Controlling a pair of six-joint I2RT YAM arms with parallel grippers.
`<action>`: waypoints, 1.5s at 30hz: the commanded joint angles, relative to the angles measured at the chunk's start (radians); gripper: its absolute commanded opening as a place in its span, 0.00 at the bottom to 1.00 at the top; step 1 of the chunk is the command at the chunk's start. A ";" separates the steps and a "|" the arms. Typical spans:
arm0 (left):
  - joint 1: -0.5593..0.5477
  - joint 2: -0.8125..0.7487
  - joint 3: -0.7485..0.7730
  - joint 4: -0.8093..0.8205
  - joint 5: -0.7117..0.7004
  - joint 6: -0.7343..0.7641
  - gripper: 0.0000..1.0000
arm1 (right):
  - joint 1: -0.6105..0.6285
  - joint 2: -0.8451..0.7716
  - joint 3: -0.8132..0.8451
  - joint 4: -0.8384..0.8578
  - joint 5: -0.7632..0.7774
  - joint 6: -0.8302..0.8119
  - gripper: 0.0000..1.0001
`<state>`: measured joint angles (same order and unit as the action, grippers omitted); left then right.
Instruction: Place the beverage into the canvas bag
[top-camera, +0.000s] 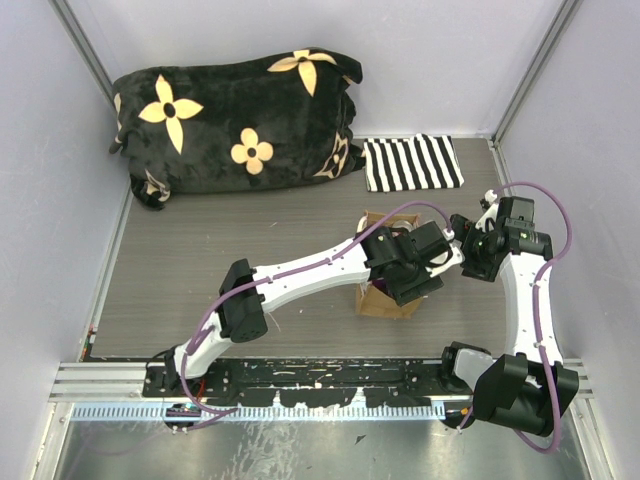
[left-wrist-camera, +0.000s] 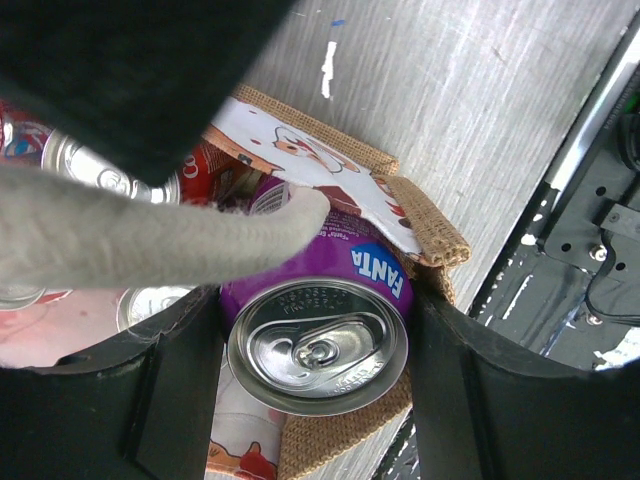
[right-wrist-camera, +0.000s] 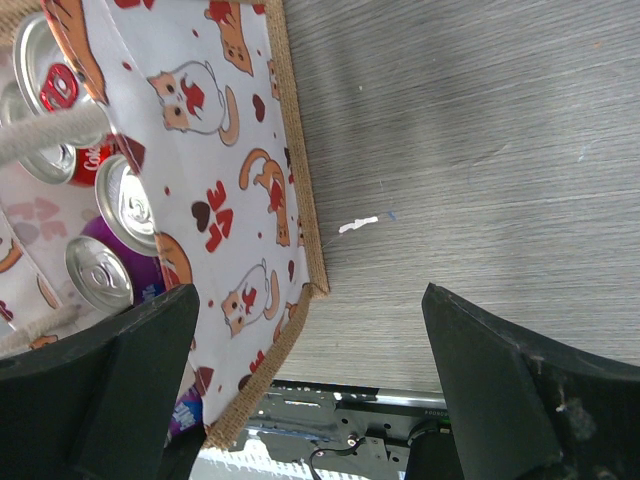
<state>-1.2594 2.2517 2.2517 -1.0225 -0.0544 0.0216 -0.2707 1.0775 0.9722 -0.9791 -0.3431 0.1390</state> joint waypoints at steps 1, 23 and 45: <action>-0.035 0.022 0.042 0.010 0.093 0.055 0.00 | 0.000 -0.027 0.008 0.031 -0.020 0.006 1.00; -0.032 0.045 -0.075 0.087 0.088 0.112 0.41 | 0.000 -0.014 0.006 0.032 -0.017 0.006 1.00; -0.032 -0.063 -0.032 0.058 0.102 0.110 0.98 | 0.001 -0.002 0.042 0.022 -0.015 0.007 1.00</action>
<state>-1.2697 2.2463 2.1864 -0.9459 -0.0044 0.1307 -0.2722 1.0779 0.9710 -0.9657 -0.3428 0.1421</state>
